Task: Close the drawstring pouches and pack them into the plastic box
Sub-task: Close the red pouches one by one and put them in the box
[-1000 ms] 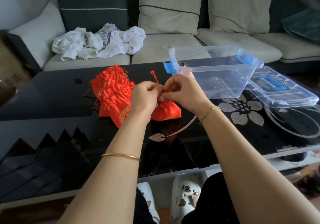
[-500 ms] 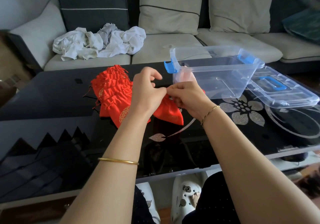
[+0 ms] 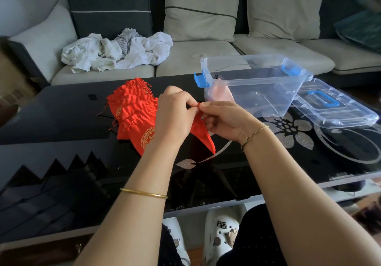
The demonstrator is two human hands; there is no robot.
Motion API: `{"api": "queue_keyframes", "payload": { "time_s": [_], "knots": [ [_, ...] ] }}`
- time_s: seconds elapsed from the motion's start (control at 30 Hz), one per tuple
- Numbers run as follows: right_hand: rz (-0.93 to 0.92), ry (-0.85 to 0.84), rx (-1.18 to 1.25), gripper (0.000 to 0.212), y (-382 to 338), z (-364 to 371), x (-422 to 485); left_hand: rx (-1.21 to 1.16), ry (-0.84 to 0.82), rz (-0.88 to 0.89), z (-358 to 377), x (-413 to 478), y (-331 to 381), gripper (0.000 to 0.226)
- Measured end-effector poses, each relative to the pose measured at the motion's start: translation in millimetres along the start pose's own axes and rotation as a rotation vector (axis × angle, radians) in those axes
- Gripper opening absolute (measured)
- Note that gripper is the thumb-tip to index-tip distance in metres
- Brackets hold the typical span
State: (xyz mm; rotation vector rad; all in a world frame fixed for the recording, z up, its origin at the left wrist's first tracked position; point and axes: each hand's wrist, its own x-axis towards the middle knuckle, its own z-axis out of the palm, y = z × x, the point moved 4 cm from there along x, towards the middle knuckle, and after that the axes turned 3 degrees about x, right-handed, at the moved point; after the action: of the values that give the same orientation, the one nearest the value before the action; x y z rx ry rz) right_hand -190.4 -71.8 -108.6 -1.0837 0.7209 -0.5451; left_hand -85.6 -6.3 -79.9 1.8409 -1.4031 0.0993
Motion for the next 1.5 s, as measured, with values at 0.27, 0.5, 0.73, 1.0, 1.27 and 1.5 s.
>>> {"api": "queue_keyframes", "payload": {
  "time_s": [0.27, 0.5, 0.73, 1.0, 1.27, 1.5],
  "knots": [
    [-0.256, 0.339, -0.528, 0.009, -15, -20, -4, 0.026, 0.064, -0.128, -7, -3, -12, 0.009],
    [-0.236, 0.255, -0.570, 0.019, -2, -17, -4, 0.011, -0.023, -0.202, -1, 1, -17, 0.025],
    [-0.360, 0.221, -0.745, 0.035, 2, -19, -14, -0.292, -0.040, -0.330, -8, 3, -8, 0.025],
    [-0.574, 0.387, -0.756, 0.014, -68, -30, -20, -0.426, 0.054, -0.321, -10, 39, 18, 0.014],
    [-0.308, 0.459, -0.620, 0.027, -155, -75, 53, -0.256, -0.110, -0.310, 34, 95, 21, 0.023],
    [0.337, 0.188, -0.738, 0.026, -104, -93, 123, -0.188, -0.104, -0.274, 55, 119, 7, 0.019]
  ]
}}
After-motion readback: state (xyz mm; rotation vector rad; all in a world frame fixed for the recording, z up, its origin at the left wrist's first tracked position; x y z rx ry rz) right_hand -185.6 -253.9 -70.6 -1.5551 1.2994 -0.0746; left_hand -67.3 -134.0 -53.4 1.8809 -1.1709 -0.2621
